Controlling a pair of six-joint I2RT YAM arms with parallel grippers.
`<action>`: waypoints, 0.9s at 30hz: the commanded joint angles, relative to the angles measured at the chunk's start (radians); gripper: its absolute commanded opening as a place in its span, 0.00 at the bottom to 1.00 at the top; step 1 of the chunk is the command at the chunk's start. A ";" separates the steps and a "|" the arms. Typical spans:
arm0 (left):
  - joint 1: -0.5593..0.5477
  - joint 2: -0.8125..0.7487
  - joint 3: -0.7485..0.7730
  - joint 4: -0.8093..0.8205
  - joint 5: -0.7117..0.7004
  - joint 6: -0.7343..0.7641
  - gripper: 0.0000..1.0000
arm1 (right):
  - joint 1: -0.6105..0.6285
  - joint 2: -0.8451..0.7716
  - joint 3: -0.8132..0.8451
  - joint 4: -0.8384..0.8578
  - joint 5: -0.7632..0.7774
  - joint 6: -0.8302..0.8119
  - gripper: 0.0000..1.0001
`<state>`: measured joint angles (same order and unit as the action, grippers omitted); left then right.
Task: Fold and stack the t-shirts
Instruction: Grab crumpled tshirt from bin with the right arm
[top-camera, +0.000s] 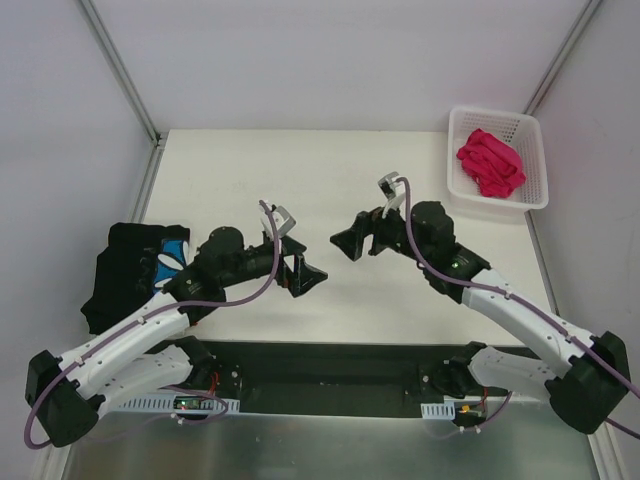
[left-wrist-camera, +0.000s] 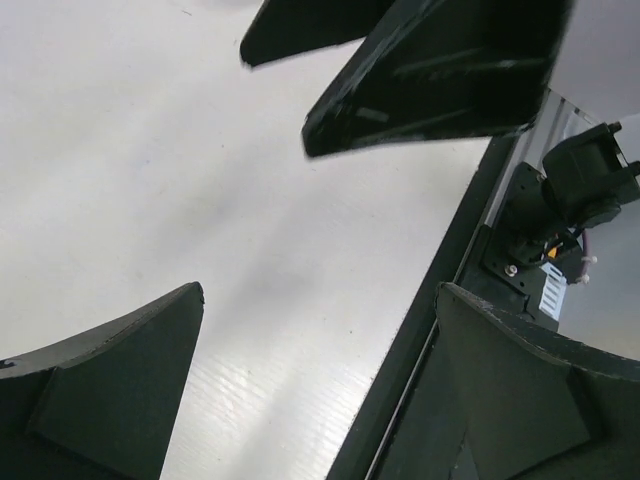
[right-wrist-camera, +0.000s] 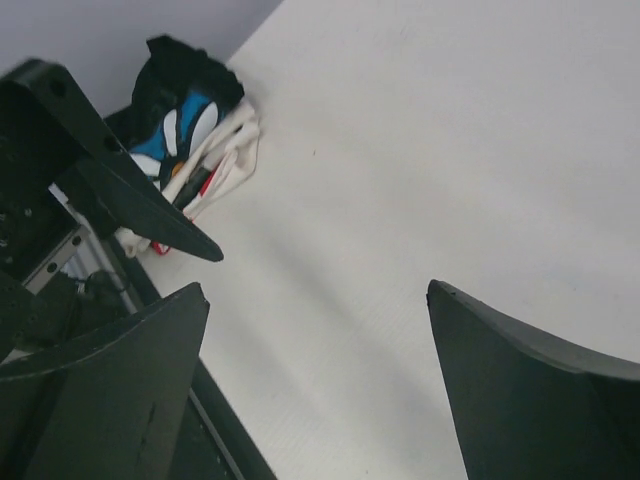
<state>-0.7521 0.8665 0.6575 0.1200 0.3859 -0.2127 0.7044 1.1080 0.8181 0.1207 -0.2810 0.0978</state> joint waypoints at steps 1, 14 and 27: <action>-0.006 -0.055 -0.022 0.056 -0.100 -0.043 0.99 | -0.002 -0.060 0.001 0.097 0.178 -0.055 0.96; -0.006 -0.132 -0.087 0.070 -0.229 -0.114 0.99 | -0.005 0.048 0.385 0.120 0.899 -0.583 1.00; -0.004 -0.195 -0.116 0.060 -0.234 -0.126 0.99 | -0.641 0.745 1.240 -0.553 0.634 -0.268 0.96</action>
<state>-0.7528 0.7177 0.5522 0.1524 0.1699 -0.3275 0.1581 1.6924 1.9095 -0.1642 0.4210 -0.2676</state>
